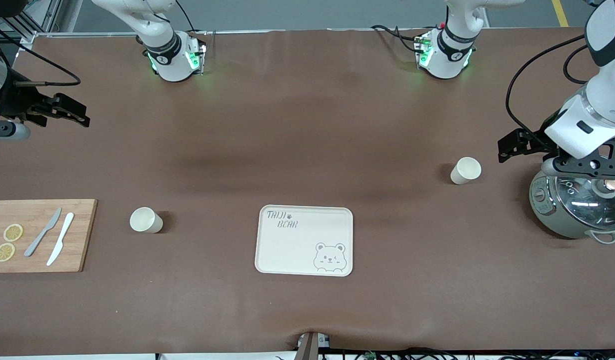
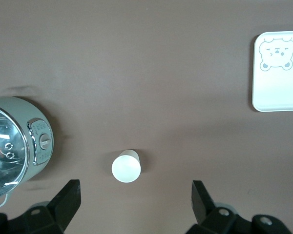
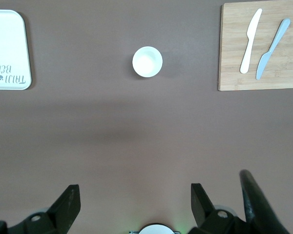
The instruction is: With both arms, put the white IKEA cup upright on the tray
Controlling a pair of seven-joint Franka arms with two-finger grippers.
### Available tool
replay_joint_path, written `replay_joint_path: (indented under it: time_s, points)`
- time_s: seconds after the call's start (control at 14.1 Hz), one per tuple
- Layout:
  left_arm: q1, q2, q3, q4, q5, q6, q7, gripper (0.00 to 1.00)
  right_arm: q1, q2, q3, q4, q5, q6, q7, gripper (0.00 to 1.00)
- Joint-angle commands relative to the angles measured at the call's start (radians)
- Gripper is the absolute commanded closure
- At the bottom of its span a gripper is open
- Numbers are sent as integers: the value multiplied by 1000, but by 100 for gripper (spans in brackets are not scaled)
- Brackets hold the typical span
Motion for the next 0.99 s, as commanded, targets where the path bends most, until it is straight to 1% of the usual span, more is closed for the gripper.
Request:
replay_joint_path:
  time_s: [0.0, 0.07, 0.14, 0.43, 0.64, 0.85, 0.92]
  points:
    - [-2, 5, -6, -9, 18, 19, -10, 0, -7, 2, 1, 24, -15, -12, -7, 0]
    - [1, 5, -7, -23, 16, 32, -12, 0, -9, 2, -2, 32, -15, -20, -8, 0]
    - [4, -3, -6, -60, 16, 58, -12, 0, -7, 2, -2, 38, -15, -40, -11, 0]
    - [16, -67, -6, -254, 26, 233, 0, 0, -4, 0, 2, 47, -19, -46, -10, 0]
    - [19, -95, 0, -350, 27, 304, 54, 0, 2, 0, 7, 53, -44, -46, -7, 0]
    - [38, -144, 5, -483, 26, 422, 95, 0, -4, 2, 2, 61, -41, -48, -8, 0]
    - [45, -153, 5, -511, 26, 442, 117, 0, -2, 2, 4, 61, -41, -52, -19, 0]
